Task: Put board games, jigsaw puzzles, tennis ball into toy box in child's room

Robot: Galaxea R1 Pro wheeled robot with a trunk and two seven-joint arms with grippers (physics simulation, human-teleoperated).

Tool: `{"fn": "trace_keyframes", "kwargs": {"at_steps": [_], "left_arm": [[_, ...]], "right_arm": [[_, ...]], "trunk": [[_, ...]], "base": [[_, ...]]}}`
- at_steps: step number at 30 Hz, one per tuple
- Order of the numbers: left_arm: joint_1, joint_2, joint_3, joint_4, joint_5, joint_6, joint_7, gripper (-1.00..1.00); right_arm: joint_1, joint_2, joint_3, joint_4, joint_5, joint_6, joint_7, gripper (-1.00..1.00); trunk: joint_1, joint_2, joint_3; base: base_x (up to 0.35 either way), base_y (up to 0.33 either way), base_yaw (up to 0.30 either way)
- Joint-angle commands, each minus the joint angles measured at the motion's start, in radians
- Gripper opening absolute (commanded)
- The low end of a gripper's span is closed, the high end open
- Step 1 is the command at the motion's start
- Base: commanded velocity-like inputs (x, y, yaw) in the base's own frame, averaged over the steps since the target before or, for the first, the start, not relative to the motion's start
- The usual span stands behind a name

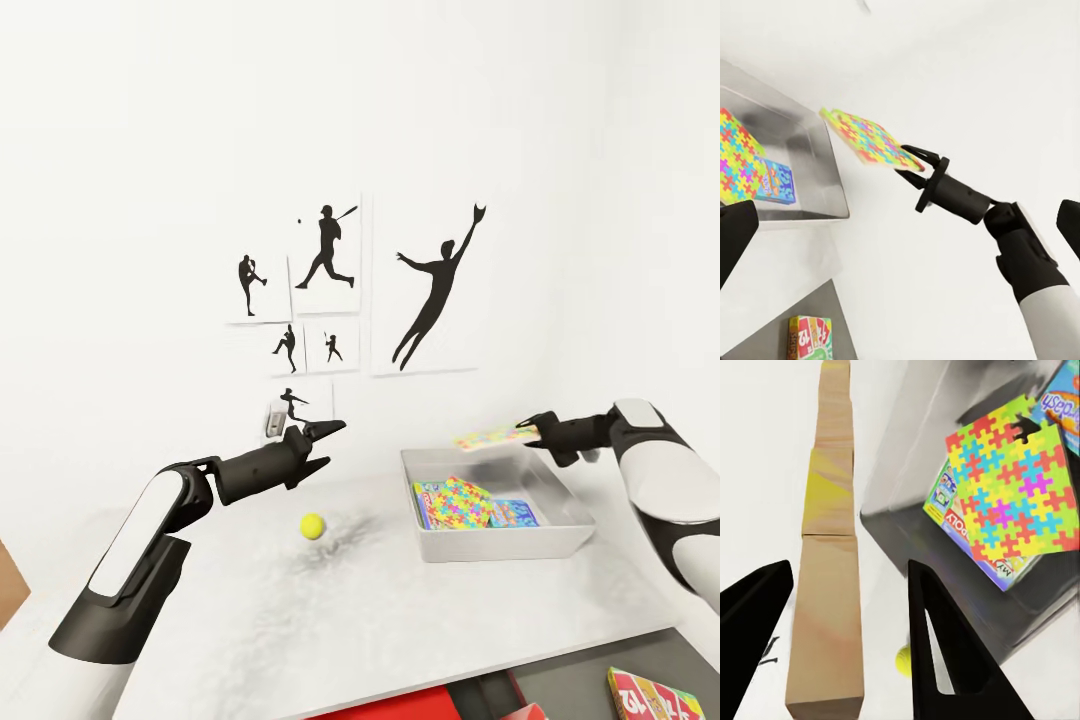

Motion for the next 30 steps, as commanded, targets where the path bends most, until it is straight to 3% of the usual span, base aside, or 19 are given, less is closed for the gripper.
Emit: {"fn": "trace_keyframes", "kwargs": {"at_steps": [1, 11, 30], "left_arm": [[0.000, 0.001, -0.001, -0.001, 0.010, -0.001, 0.009, 1.00], [-0.001, -0.001, -0.003, 0.000, 0.010, -0.001, 0.010, 1.00], [-0.002, -0.002, -0.003, 0.000, 0.010, -0.001, 0.010, 1.00]], "right_arm": [[0.001, 0.000, -0.010, -0.001, -0.017, -0.010, -0.025, -1.00], [0.009, 0.001, -0.023, 0.000, -0.027, -0.083, -0.076, -1.00], [0.011, 0.008, -0.026, 0.001, -0.028, -0.097, -0.084, -1.00]], "trunk": [[0.000, -0.001, -0.001], [0.000, -0.001, -0.001], [0.000, -0.001, -0.001]], "base": [[0.000, 0.000, 0.000], [0.000, 0.000, 0.000], [0.000, 0.000, 0.000]]}}
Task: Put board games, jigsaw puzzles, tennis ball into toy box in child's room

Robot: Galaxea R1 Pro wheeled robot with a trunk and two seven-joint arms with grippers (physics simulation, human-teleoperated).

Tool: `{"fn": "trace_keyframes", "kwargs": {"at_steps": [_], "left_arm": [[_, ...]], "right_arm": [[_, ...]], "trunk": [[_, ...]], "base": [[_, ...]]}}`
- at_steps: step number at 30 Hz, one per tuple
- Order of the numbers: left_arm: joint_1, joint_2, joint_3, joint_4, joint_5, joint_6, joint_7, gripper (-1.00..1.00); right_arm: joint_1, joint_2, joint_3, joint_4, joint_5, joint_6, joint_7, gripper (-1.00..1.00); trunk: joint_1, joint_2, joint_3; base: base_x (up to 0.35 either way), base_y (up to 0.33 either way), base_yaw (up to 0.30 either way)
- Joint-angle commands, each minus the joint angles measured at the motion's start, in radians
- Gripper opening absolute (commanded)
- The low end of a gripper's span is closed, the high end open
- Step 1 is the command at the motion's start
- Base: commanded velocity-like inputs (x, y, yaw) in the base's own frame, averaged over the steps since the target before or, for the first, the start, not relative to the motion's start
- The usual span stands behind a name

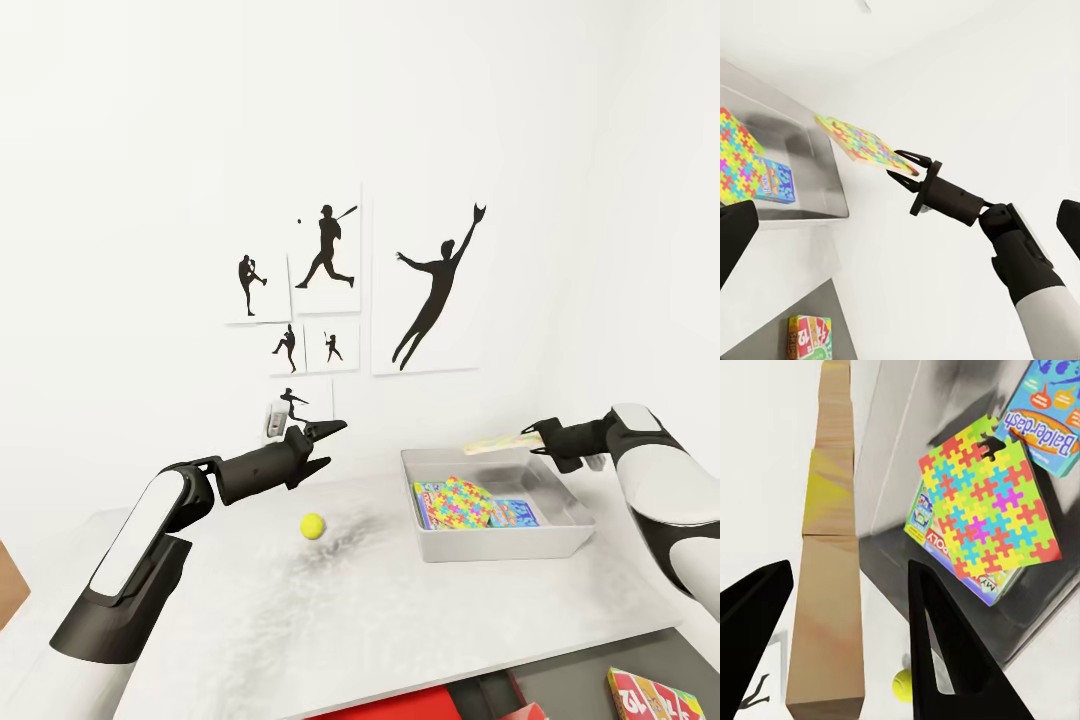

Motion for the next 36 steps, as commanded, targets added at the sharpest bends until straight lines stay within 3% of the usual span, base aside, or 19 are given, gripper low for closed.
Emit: {"fn": "trace_keyframes", "kwargs": {"at_steps": [1, 36], "left_arm": [[0.000, 0.001, 0.000, -0.001, 0.011, -0.001, 0.009, 1.00], [-0.001, 0.001, 0.000, -0.001, 0.011, -0.001, 0.009, 1.00]], "right_arm": [[-0.001, 0.000, -0.002, -0.001, -0.011, 0.001, -0.010, -1.00], [-0.005, -0.002, -0.008, 0.046, -0.013, 0.001, -0.010, -1.00]], "trunk": [[0.000, -0.001, -0.001], [0.000, -0.001, -0.054]], "base": [[0.000, 0.000, 0.000], [0.000, 0.000, 0.000]]}}
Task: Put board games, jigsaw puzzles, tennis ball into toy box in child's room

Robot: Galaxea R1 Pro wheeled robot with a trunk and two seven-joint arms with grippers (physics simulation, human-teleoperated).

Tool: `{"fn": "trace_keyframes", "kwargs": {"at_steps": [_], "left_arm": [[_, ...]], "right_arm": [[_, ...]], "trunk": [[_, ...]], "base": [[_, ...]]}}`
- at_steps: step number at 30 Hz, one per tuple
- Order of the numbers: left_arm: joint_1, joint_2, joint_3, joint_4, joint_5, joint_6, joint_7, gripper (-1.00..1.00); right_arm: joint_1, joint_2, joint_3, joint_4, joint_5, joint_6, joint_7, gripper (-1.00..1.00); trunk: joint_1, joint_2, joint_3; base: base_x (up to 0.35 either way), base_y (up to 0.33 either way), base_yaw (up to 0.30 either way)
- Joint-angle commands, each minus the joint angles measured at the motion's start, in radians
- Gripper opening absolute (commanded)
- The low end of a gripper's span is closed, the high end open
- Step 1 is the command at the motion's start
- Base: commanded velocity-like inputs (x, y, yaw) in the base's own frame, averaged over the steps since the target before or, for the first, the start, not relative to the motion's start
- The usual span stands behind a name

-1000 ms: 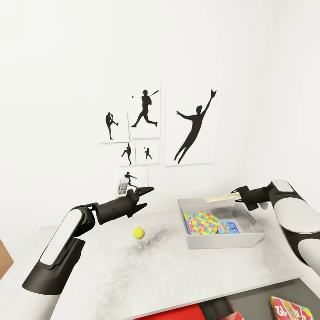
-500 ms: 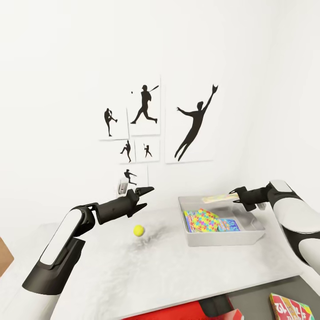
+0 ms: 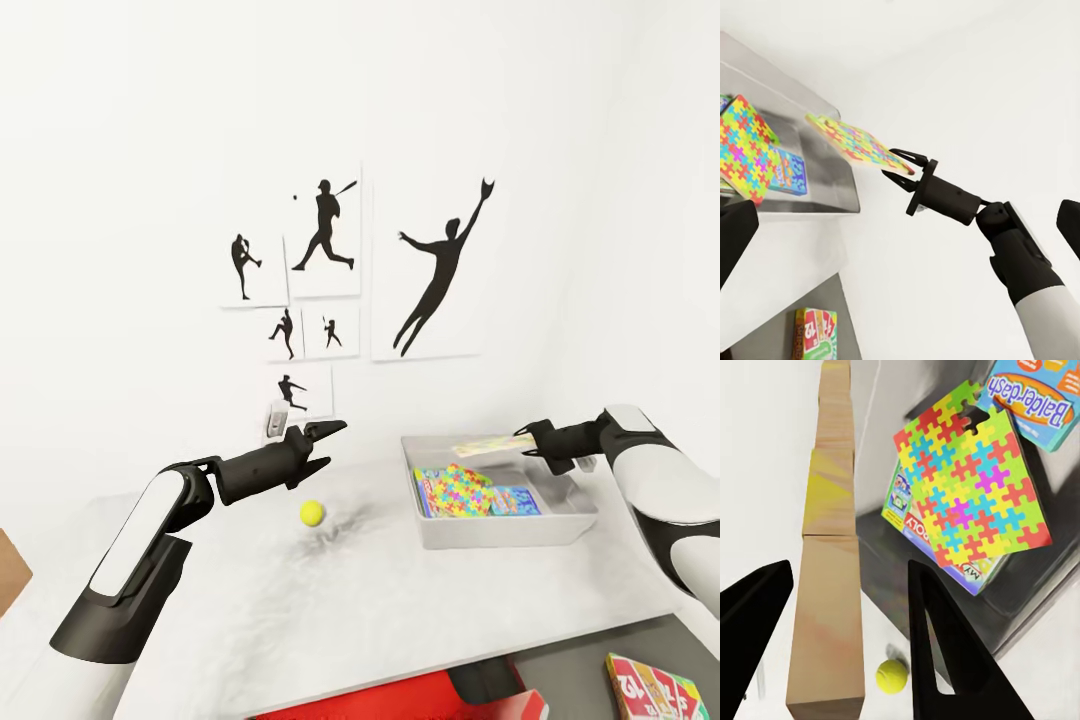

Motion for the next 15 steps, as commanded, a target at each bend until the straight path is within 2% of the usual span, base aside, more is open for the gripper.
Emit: {"fn": "trace_keyframes", "kwargs": {"at_steps": [1, 15], "left_arm": [[-0.001, 0.001, 0.000, -0.001, 0.011, -0.001, 0.010, 1.00], [-0.001, 0.002, 0.000, -0.001, 0.011, -0.001, 0.010, 1.00]], "right_arm": [[-0.002, 0.000, -0.001, -0.001, -0.011, 0.001, -0.010, -1.00], [-0.009, -0.004, 0.000, -0.002, -0.011, -0.010, -0.009, -1.00]], "trunk": [[0.001, -0.002, -0.004], [0.001, -0.002, -0.027]], "base": [[0.000, 0.000, 0.000], [0.000, 0.000, 0.000]]}}
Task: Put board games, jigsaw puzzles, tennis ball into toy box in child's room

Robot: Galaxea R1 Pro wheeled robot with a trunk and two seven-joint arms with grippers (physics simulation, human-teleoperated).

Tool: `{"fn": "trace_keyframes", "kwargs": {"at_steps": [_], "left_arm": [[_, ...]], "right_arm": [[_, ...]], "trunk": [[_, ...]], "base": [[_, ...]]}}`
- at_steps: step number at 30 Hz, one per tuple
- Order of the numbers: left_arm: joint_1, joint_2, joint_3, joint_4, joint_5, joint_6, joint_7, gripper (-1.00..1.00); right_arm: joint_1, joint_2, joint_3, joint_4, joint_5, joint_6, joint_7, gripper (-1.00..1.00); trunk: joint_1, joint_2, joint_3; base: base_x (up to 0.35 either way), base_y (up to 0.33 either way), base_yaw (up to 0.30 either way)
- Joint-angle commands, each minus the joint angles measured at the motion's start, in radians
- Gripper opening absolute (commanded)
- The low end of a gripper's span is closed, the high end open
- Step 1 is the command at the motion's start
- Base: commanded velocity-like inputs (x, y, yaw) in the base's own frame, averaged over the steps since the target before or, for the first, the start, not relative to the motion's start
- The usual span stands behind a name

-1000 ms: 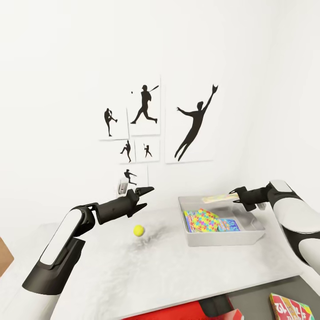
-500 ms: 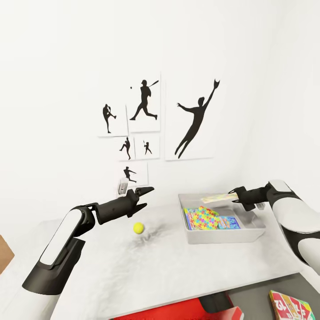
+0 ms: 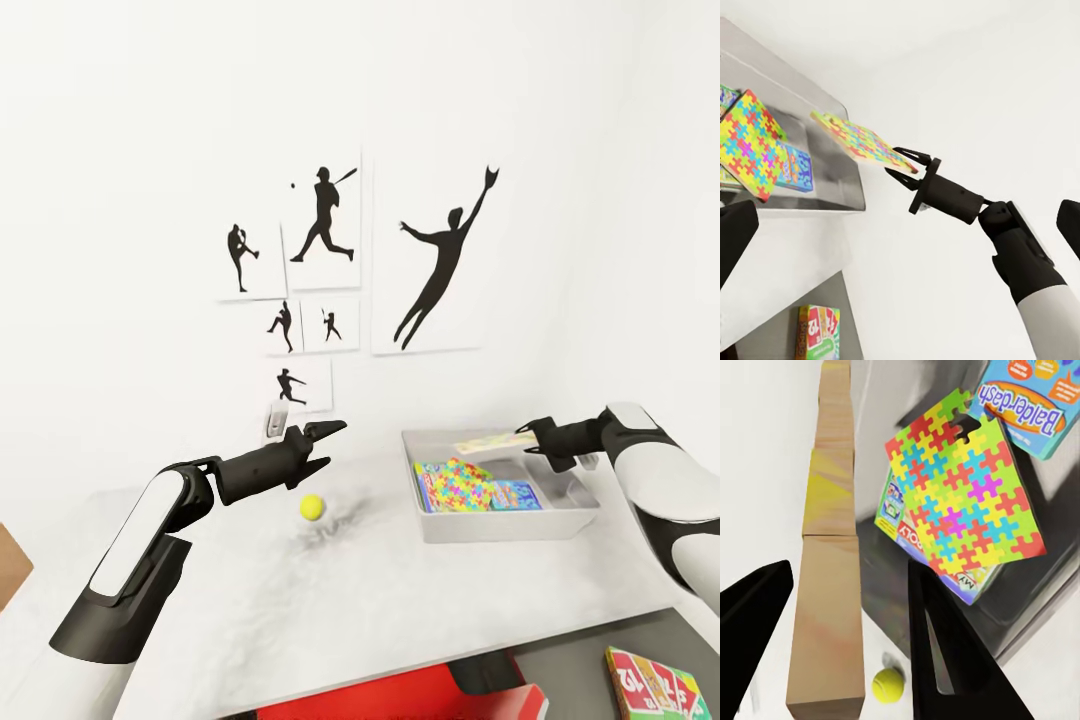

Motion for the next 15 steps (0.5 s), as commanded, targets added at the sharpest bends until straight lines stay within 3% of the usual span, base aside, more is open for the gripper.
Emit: {"fn": "trace_keyframes", "kwargs": {"at_steps": [1, 15], "left_arm": [[-0.001, 0.001, -0.001, -0.001, 0.011, -0.001, 0.010, 1.00], [0.000, 0.002, 0.001, -0.001, 0.011, -0.001, 0.009, 1.00]], "right_arm": [[-0.001, 0.000, -0.002, -0.001, -0.011, -0.002, -0.010, -1.00], [-0.003, 0.000, -0.001, -0.002, -0.012, -0.012, -0.009, -1.00]], "trunk": [[0.001, -0.003, -0.004], [0.001, -0.003, -0.027]], "base": [[0.000, 0.000, 0.000], [0.000, 0.000, 0.000]]}}
